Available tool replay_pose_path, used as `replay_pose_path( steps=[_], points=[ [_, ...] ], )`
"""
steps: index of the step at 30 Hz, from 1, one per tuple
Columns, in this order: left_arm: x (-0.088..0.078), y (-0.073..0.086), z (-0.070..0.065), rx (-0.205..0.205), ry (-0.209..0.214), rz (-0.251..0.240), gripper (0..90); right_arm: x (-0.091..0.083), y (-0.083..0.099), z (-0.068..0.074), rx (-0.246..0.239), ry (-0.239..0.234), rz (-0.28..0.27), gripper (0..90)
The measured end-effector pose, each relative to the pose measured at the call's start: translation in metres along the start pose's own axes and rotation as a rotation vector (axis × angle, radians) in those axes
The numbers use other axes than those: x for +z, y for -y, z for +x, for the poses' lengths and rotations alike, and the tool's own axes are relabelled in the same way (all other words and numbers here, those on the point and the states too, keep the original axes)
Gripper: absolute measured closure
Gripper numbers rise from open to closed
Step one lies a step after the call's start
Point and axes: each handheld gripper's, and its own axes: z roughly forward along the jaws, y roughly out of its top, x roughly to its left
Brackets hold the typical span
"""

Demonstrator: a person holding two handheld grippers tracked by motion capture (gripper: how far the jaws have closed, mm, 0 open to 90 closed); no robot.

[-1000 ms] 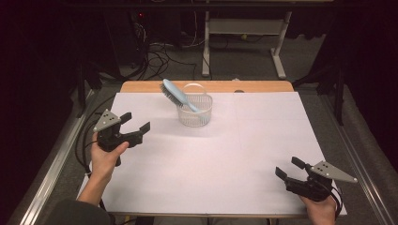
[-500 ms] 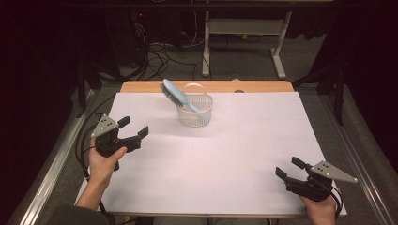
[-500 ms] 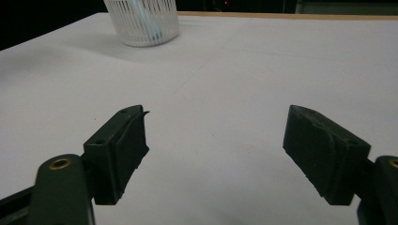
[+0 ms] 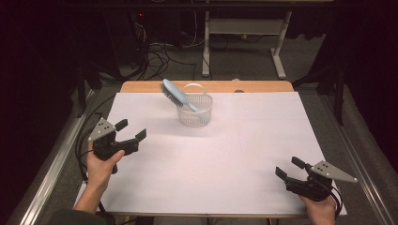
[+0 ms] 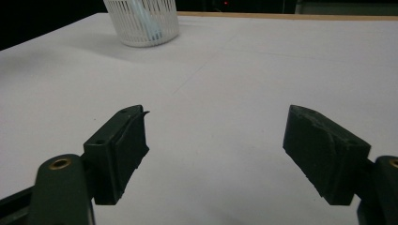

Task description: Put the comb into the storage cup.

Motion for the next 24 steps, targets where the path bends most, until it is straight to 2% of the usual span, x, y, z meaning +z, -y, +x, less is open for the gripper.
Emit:
replay_pose_path(
  steps=[18, 24],
  points=[
    [-0.003, 0.018, 0.004, -0.038, 0.000, -0.006, 20.4, 0.001, 0.000, -0.001, 0.002, -0.003, 0.002, 22.3],
    [-0.006, 0.021, 0.003, -0.034, -0.002, -0.006, 20.4, 0.000, 0.000, -0.001, -0.002, 0.000, -0.009, 22.3]
  ],
)
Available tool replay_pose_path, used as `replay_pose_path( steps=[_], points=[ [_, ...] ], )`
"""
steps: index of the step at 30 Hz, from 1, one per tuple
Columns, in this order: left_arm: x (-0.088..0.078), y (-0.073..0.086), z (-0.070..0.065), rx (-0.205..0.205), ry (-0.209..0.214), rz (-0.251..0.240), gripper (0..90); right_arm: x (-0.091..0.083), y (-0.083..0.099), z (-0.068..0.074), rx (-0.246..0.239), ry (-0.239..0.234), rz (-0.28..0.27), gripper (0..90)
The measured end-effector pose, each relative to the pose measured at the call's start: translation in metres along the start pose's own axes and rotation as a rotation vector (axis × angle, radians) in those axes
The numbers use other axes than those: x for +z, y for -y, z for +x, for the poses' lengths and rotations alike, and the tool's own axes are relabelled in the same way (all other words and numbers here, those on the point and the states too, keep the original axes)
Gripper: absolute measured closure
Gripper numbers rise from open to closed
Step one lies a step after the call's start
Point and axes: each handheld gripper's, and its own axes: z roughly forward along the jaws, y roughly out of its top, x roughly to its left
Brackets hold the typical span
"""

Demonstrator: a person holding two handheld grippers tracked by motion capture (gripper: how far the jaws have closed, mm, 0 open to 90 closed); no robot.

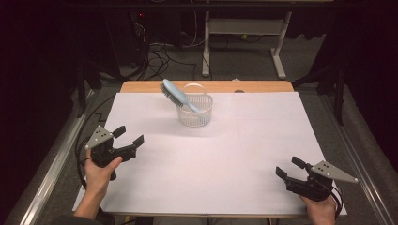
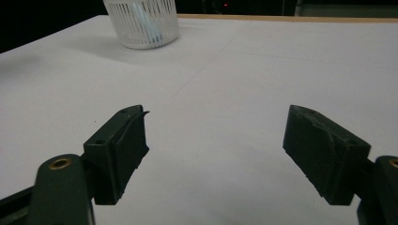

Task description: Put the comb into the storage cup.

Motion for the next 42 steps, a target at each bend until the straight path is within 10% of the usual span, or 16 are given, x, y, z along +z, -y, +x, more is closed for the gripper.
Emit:
replay_pose_path(
  steps=[42],
  points=[
    [-0.012, 0.039, -0.003, 0.005, -0.029, 0.024, 21.7, 0.000, 0.000, 0.000, 0.011, -0.007, 0.001, 22.1]
  ],
)
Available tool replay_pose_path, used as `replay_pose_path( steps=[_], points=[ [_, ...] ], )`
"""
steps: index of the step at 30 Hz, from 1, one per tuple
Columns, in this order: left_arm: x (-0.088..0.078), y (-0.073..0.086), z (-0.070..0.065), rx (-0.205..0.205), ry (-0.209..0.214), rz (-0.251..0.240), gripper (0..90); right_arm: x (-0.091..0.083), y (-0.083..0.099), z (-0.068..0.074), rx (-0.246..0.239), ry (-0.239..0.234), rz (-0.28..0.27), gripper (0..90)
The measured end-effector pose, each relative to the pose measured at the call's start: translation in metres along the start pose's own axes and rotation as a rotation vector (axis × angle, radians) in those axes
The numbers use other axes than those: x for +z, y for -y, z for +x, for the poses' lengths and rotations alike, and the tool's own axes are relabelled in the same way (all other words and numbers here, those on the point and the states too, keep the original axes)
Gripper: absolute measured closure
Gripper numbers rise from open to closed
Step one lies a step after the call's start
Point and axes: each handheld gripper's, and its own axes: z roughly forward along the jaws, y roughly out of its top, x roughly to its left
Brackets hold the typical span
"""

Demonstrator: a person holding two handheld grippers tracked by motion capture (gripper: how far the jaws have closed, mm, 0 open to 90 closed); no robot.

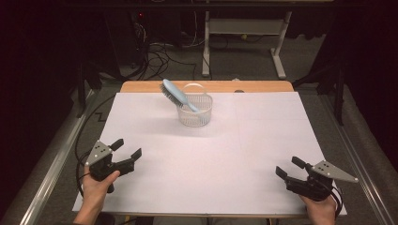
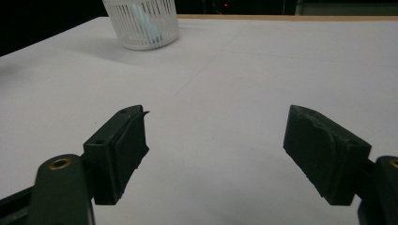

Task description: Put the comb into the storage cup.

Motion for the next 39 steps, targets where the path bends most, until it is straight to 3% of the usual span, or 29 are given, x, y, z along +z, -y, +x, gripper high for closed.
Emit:
replay_pose_path(
  steps=[5, 8, 24, 31, 39],
  points=[
    [0.001, 0.007, 0.004, -0.024, -0.006, 0.006, 22.1, -0.001, 0.000, -0.001, 0.004, 0.000, -0.005, 22.1],
    [0.001, 0.011, 0.004, -0.040, 0.006, -0.015, 22.1, 0.000, 0.000, -0.002, 0.010, 0.001, -0.004, 22.1],
    [0.003, 0.029, 0.006, -0.048, -0.031, -0.015, 22.7, 0.000, 0.000, 0.001, -0.002, -0.001, -0.003, 22.1],
    [0.003, 0.035, 0.005, -0.067, -0.037, -0.023, 22.6, -0.002, 0.000, 0.000, 0.000, 0.004, -0.008, 22.1],
    [0.004, 0.039, 0.001, -0.057, -0.037, -0.013, 22.5, -0.001, 0.000, 0.000, 0.002, 0.001, -0.005, 22.1]
  ],
)
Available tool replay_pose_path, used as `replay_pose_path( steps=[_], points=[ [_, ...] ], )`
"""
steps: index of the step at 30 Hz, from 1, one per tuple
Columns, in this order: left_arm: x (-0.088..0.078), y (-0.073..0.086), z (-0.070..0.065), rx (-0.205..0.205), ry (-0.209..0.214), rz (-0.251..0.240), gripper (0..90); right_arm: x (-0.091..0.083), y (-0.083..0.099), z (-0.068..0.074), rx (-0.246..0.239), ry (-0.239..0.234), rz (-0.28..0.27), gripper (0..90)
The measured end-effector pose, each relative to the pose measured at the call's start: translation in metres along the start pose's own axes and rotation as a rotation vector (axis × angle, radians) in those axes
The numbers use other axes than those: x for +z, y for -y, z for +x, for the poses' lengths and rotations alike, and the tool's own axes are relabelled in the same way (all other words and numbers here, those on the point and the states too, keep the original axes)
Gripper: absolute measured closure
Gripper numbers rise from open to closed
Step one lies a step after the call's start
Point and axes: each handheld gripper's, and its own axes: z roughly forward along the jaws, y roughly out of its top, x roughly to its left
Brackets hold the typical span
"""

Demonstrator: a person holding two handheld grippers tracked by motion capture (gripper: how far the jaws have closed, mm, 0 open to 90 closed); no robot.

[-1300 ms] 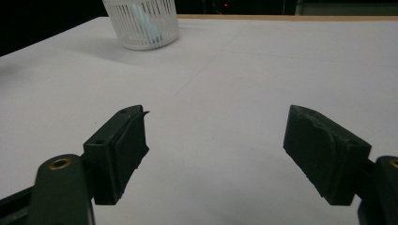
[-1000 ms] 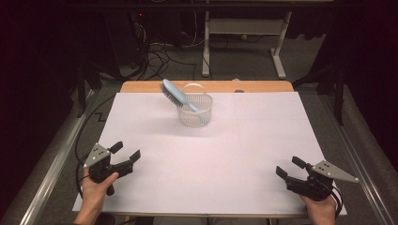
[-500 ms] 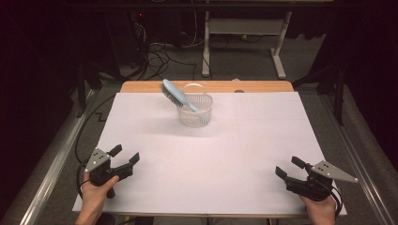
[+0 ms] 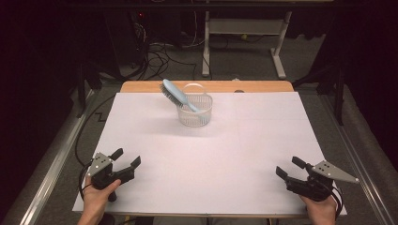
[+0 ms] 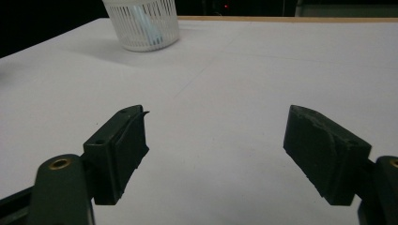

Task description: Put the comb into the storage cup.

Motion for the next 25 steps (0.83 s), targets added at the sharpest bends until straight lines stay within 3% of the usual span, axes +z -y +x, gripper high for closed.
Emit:
replay_pose_path(
  steps=[18, 25],
  points=[
    [-0.0010, 0.0041, -0.0062, 0.028, -0.012, 0.004, 22.6, 0.0008, 0.0000, -0.0011, 0.013, -0.006, -0.002, 21.8],
    [-0.0011, 0.0036, -0.0047, 0.011, -0.013, 0.000, 22.6, 0.0020, 0.0001, -0.0023, 0.024, -0.010, -0.003, 21.7]
  ],
)
